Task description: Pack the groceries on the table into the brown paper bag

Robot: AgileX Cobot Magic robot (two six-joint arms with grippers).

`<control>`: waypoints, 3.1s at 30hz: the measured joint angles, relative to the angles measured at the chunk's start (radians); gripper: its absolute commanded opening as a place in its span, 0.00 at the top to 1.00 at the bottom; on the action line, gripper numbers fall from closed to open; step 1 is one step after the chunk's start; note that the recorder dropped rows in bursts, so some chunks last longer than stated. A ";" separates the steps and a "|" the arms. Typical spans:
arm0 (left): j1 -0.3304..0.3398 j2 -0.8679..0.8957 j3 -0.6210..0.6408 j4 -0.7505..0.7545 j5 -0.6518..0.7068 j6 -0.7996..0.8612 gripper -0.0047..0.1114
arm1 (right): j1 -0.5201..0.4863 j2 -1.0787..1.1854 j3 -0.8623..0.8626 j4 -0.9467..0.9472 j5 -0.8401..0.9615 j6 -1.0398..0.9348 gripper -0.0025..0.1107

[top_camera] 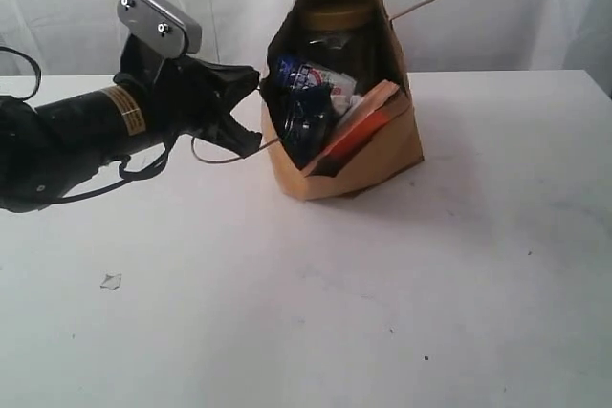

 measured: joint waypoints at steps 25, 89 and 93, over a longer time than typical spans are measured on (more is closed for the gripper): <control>0.039 -0.022 -0.008 -0.012 -0.140 0.000 0.50 | 0.000 0.000 0.000 0.000 0.000 0.000 0.98; 0.557 -1.557 0.741 -0.115 1.123 -0.077 0.96 | 0.000 0.000 0.000 0.000 0.002 0.000 0.98; 0.557 -1.560 0.835 -0.179 1.123 -0.077 0.96 | 0.000 0.000 0.000 0.000 0.002 0.000 0.98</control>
